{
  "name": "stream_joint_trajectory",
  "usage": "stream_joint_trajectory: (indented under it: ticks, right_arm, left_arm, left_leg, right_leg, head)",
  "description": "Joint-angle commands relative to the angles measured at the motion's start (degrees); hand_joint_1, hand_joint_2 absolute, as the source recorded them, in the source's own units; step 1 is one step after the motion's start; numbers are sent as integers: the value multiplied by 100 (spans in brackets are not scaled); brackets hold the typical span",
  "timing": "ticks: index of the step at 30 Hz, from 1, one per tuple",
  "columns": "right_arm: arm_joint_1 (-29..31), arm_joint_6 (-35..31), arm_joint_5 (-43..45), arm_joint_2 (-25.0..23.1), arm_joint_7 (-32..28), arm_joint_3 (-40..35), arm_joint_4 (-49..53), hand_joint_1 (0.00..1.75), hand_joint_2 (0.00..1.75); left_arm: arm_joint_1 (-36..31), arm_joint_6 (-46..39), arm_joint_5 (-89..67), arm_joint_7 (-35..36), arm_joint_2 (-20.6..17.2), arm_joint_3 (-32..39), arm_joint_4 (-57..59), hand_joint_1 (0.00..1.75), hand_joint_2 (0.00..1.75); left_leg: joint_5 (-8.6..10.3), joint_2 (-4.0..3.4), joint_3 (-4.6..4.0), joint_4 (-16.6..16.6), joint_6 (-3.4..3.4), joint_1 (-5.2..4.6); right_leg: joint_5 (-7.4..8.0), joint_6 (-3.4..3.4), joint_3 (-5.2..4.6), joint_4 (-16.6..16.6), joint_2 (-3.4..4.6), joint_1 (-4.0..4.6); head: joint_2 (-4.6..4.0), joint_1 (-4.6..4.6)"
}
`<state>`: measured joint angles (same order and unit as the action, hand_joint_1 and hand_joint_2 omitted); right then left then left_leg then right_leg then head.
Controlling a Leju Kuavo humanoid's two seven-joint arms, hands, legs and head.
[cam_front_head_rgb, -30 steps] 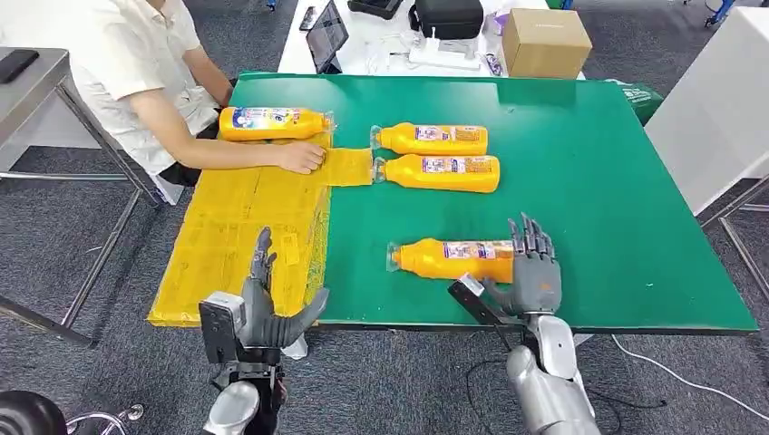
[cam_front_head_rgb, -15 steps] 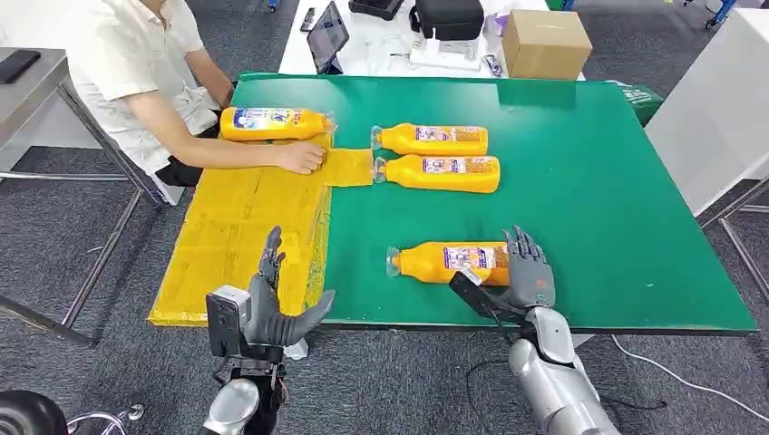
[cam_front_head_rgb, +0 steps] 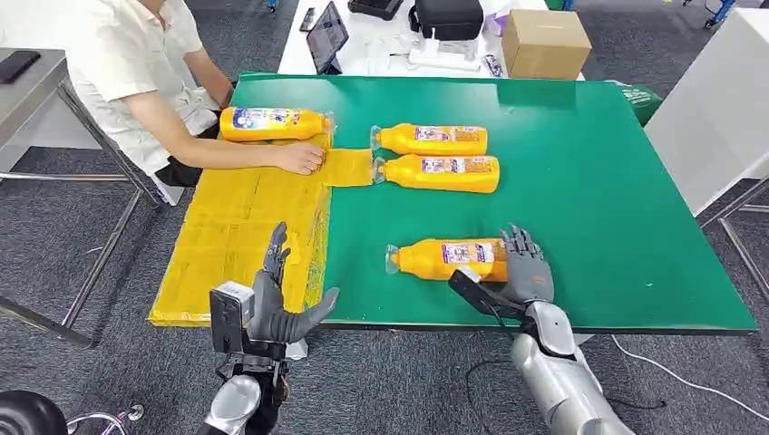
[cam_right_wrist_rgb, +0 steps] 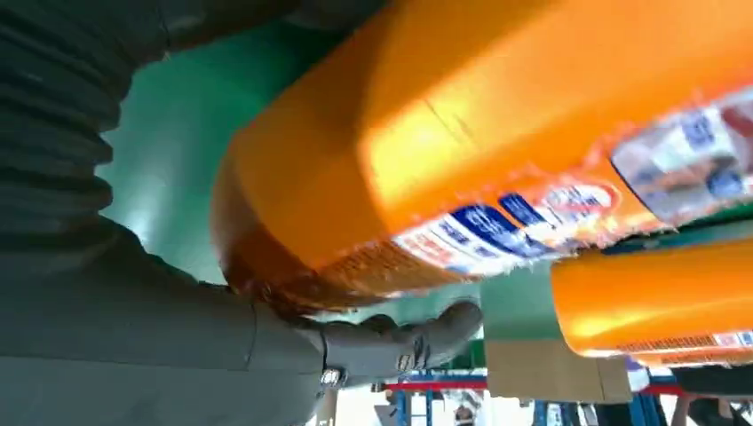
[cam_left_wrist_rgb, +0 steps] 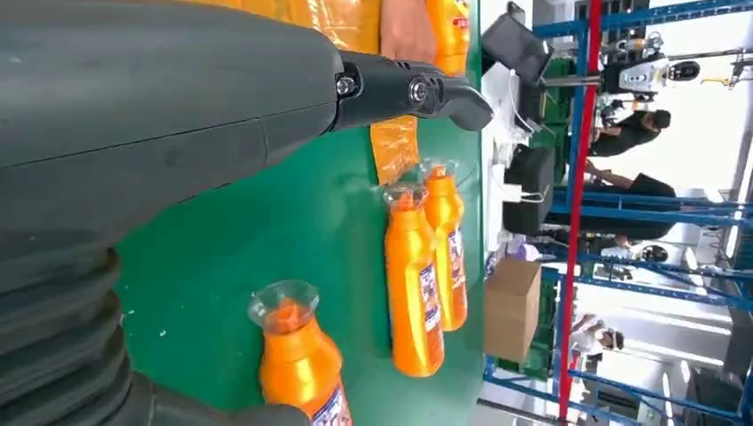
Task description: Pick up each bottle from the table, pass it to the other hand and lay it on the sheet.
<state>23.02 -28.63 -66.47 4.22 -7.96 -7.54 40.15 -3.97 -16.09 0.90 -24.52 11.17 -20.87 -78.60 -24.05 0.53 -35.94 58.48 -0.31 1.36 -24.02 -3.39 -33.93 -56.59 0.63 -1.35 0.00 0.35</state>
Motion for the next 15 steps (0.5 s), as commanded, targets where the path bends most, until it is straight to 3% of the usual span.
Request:
stream_joint_trajectory:
  ticks: [1,6,9,15]
  right_arm:
    - [408,6,43,141,-295,-409,-1212,175,175]
    - [412,125,188,126,-539,-441,-1317,175,175]
    - [316,517,713,108,-949,-329,-1242,175,175]
    - [106,434,1499,-110,-1513,-225,-770,175,175]
  left_arm:
    - [-255,82,119,45,-126,-191,397,0,175]
    - [-179,72,156,60,-144,-235,309,0,175]
    - [-111,65,185,69,-192,-258,269,0,175]
    - [-35,-9,364,139,-131,-141,211,0,175]
  left_leg:
    - [-3,-2,29,-11,12,-1]
    - [-4,1,30,-11,9,2]
    - [-4,2,30,-12,8,2]
    - [-7,-8,44,-13,8,4]
  right_leg:
    - [-3,19,31,13,-10,5]
    - [-5,18,32,13,-12,7]
    - [-5,16,32,14,-13,7]
    - [-4,19,40,17,-5,9]
  head:
    - [0,2]
    - [0,0]
    - [0,0]
    - [0,0]
